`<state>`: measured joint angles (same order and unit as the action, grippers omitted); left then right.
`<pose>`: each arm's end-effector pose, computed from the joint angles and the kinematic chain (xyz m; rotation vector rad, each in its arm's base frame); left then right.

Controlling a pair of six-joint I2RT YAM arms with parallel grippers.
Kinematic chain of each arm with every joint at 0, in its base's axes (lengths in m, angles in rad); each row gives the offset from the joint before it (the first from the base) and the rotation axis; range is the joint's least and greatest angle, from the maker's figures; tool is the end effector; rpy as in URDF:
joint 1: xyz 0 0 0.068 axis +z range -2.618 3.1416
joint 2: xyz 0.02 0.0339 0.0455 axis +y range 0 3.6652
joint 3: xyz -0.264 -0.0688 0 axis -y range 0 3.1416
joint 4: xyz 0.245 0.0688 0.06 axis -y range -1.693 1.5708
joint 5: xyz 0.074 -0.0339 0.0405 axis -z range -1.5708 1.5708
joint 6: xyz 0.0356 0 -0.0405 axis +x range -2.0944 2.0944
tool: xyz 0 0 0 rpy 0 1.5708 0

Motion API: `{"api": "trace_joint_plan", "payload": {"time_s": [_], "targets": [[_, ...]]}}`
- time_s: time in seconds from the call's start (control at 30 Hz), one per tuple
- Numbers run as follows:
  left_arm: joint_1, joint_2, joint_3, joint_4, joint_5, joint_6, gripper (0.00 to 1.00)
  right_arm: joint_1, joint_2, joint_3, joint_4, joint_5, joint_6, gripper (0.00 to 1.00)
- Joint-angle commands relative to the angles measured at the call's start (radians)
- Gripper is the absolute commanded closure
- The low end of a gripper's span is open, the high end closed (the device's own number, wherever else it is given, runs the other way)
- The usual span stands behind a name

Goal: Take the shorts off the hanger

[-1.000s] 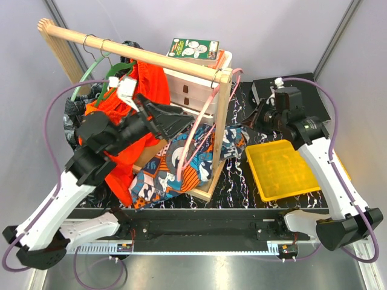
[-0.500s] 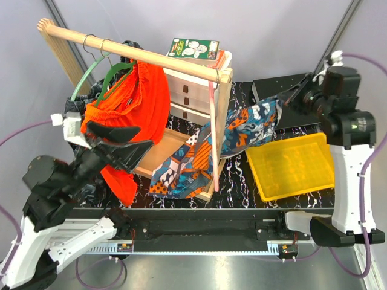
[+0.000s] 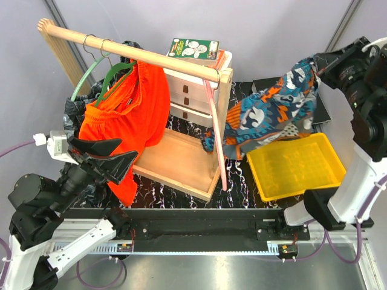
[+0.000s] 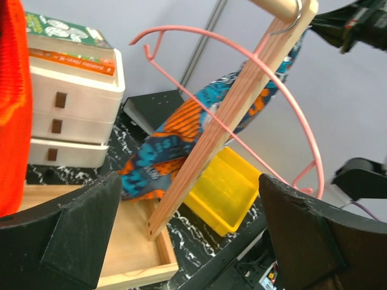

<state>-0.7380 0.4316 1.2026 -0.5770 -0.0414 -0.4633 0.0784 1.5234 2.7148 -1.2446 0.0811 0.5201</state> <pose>0.0170 -0.0135 0.4588 0.1620 1.4376 -0.9689 0.1516 0.0090 0.6212 0.4201 1.5835 0.3941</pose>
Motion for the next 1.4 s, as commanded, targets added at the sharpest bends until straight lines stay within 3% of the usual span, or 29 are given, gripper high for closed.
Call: {"api": "trace_joint_plan", "payload": {"time_s": [0.0,0.17,0.47,1.1,1.37], "targets": [[-0.003,-0.016,0.038,-0.040,-0.058,0.058,0.01,-0.005,-0.098,-0.058,0.165,0.147,-0.034,1.00],[-0.003,-0.007,0.043,-0.049,-0.055,0.046,0.01,-0.005,-0.111,0.031,0.262,0.255,-0.126,1.00],[-0.001,0.022,0.061,-0.040,-0.025,0.000,0.01,-0.005,-0.157,-0.043,0.530,0.341,-0.339,1.00],[-0.001,0.018,0.037,-0.038,-0.012,-0.060,0.01,-0.003,-0.058,-0.128,0.585,0.404,-0.454,1.00],[-0.001,0.012,0.020,-0.037,-0.005,-0.072,0.01,-0.005,-0.172,-0.328,0.619,0.476,-0.477,1.00]]}}
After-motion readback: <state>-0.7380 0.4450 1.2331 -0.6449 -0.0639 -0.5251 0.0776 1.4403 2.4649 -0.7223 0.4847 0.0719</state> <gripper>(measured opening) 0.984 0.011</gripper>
